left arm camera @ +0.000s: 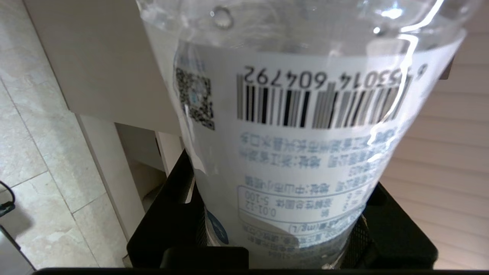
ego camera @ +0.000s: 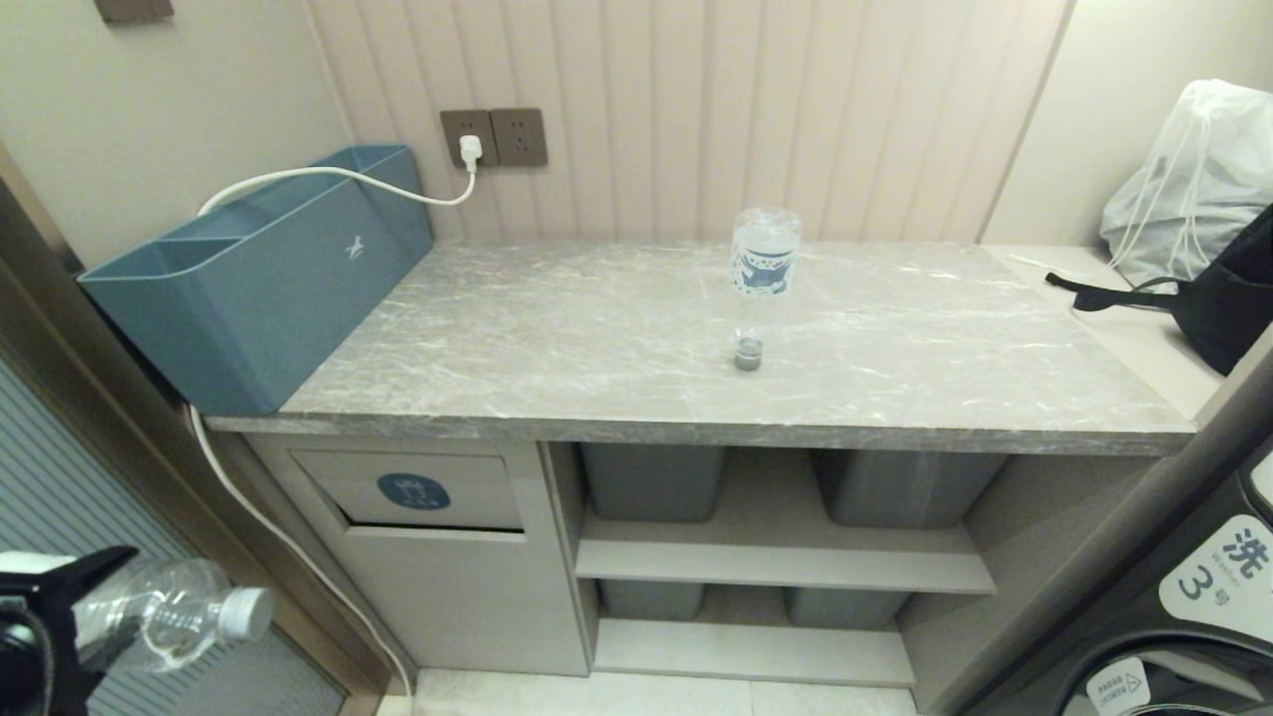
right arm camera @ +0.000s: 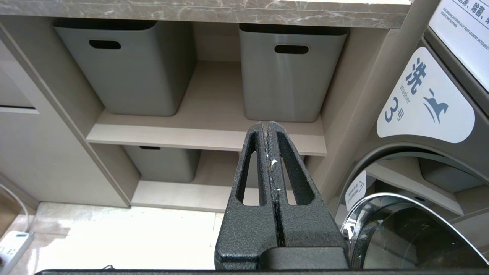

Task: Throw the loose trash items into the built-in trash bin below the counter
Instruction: Put the garbage in the trash can

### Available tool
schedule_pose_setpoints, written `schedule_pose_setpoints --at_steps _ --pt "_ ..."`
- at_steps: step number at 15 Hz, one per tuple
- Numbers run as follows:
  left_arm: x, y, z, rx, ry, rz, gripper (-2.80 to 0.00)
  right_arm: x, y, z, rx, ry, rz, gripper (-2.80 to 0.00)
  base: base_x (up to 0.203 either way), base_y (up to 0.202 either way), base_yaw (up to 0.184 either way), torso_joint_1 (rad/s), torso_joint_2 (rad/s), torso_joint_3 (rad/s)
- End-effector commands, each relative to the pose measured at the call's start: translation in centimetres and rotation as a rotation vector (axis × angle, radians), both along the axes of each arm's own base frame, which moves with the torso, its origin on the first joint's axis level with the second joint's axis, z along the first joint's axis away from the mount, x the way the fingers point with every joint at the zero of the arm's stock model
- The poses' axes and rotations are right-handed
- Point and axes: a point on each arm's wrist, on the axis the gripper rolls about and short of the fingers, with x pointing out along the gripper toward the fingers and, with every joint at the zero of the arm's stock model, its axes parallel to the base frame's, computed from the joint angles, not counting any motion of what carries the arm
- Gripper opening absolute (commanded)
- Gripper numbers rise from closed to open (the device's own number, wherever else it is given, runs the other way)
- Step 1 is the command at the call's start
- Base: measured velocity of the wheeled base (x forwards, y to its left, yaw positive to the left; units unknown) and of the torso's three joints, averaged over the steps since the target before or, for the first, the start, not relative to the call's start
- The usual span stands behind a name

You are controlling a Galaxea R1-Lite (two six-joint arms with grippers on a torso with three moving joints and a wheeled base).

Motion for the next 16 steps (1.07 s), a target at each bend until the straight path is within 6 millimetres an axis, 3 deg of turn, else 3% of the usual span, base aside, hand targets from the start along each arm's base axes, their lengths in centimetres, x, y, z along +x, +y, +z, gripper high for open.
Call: schedule_pose_setpoints --at_steps 1,4,8,16 --pt "0.3 0.1 -0.3 -0.010 0.017 0.003 -2.80 0.0 0.0 0.0 -0.002 0.000 0.000 -2.80 0.000 0.000 0.000 0.000 0.00 0.000" --pt "0.6 0.1 -0.5 -0.023 0.031 0.000 -2.80 0.0 0.0 0.0 -0.002 0.000 0.000 -2.80 0.000 0.000 0.000 -0.021 0.05 0.033" --pt "2.2 0.4 -0.9 -0.054 0.042 -0.030 -2.80 0.0 0.0 0.0 -0.002 0.000 0.000 -2.80 0.000 0.000 0.000 -0.197 0.44 0.238" --pt "9.0 1.7 -1.4 -0.076 0.037 -0.100 -2.80 0.0 0.0 0.0 0.001 0.000 0.000 -2.80 0.000 0.000 0.000 -0.220 0.51 0.284"
